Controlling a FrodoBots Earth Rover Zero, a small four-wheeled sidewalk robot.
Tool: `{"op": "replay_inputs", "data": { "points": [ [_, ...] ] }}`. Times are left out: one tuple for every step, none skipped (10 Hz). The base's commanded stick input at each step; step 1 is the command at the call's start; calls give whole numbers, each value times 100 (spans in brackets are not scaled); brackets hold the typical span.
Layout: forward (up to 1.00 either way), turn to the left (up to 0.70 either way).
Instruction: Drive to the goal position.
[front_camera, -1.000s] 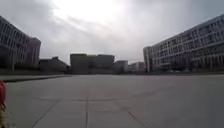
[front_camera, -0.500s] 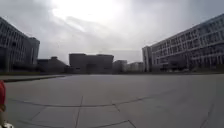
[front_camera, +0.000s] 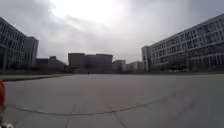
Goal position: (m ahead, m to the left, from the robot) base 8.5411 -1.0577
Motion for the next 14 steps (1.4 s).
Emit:
{"op": "replay_inputs", "data": {
  "points": [
    [85,34],
    [85,34],
    [85,32],
    [85,24],
    [85,20],
    [85,19],
    [85,14],
    [85,5],
    [85,3],
    [85,3],
    [85,3],
    [85,3],
    [85,3],
    [85,2]
  ]
}}
